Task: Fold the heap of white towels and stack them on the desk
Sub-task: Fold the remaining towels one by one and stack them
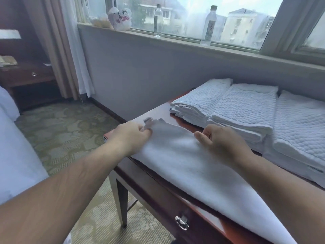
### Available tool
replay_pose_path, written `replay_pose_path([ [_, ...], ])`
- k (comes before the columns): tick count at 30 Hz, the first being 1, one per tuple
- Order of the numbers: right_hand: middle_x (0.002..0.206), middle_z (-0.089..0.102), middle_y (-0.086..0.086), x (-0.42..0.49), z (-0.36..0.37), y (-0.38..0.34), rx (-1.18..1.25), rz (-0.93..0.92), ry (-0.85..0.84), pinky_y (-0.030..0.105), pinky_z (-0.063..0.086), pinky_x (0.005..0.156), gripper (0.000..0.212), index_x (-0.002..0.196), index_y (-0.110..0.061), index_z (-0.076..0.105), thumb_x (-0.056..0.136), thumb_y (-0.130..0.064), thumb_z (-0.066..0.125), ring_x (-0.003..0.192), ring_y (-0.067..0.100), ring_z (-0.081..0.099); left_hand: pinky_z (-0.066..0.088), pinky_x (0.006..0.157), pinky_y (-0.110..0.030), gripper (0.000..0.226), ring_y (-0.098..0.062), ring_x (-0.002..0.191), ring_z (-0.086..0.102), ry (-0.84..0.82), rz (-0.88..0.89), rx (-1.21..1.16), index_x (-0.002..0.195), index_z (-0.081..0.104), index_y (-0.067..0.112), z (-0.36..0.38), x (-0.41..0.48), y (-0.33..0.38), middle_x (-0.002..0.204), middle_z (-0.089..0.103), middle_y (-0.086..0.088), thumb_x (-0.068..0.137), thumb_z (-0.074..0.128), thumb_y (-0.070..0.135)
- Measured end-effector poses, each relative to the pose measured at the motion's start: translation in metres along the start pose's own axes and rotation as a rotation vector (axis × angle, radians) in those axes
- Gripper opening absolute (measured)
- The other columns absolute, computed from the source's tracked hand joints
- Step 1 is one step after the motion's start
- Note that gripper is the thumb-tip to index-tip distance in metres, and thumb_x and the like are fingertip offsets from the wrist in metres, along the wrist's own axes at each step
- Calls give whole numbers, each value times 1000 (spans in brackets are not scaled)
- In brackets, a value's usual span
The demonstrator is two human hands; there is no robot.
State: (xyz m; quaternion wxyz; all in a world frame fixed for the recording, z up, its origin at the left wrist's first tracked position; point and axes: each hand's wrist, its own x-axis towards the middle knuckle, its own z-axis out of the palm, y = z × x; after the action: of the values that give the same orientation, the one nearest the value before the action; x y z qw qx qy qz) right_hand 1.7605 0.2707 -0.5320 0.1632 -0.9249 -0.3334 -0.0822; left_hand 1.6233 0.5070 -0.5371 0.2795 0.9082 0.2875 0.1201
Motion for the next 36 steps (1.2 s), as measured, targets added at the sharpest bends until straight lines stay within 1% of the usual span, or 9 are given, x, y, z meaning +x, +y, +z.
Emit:
replay_pose_path([
  [5,70,60,-10,-6,14,4,-49,36,-149,30,37,52,32,76,-28,54,94,-55,51,65,8,56,54,89,-38,31,-25,85,65,-96,-128,214,72,63,16,1,6,7,85,68,-1,87,47,38],
  [11,73,60,-11,-9,13,6,2,18,-29,31,39,56,32,81,-28,53,97,-55,48,68,9,57,47,75,-31,30,-27,95,62,-23,-89,322,91,65,17,9,3,5,104,66,-6,95,43,37],
  [17,67,64,-3,-18,2,12,16,133,-153,32,44,56,45,73,-18,59,95,-56,47,60,11,56,41,73,-33,32,-29,101,60,40,-17,411,108,62,19,19,-4,2,109,63,-5,105,34,34],
  [21,84,63,-10,-22,-6,14,-13,120,-101,37,51,71,27,89,-29,58,100,-48,43,80,15,59,44,70,-35,27,-29,85,58,94,-30,340,101,58,17,22,-2,2,96,63,-6,100,42,40],
  [25,99,62,-7,-28,-4,10,-110,143,-117,38,49,80,25,103,-29,56,99,-52,47,95,19,58,39,87,-40,23,-25,106,48,327,215,394,115,57,25,29,-18,12,112,56,1,97,47,35],
  [28,109,61,-5,-44,-10,12,-132,169,-7,41,45,90,24,112,-27,59,96,-45,52,105,21,54,30,104,-39,32,-21,126,40,199,402,266,127,59,33,41,-34,27,131,53,7,99,43,37],
  [32,107,60,-8,-84,-18,16,-101,33,97,36,37,85,23,107,-27,66,94,-37,50,106,20,53,19,117,-39,49,-21,144,25,-49,398,242,145,44,37,62,-47,40,156,38,2,101,30,54],
  [34,109,61,-16,-101,-21,22,-33,-23,71,34,36,86,28,103,-32,68,97,-41,42,108,14,54,6,122,-42,64,-21,153,8,-181,368,329,155,25,39,69,-45,40,167,16,-1,97,18,65],
  [36,131,55,-23,-110,-22,35,12,-32,-73,34,36,104,42,121,-37,65,98,-55,35,130,6,46,-2,124,-45,77,-20,155,-3,-227,383,395,158,12,41,71,-39,34,169,2,1,89,7,75],
])
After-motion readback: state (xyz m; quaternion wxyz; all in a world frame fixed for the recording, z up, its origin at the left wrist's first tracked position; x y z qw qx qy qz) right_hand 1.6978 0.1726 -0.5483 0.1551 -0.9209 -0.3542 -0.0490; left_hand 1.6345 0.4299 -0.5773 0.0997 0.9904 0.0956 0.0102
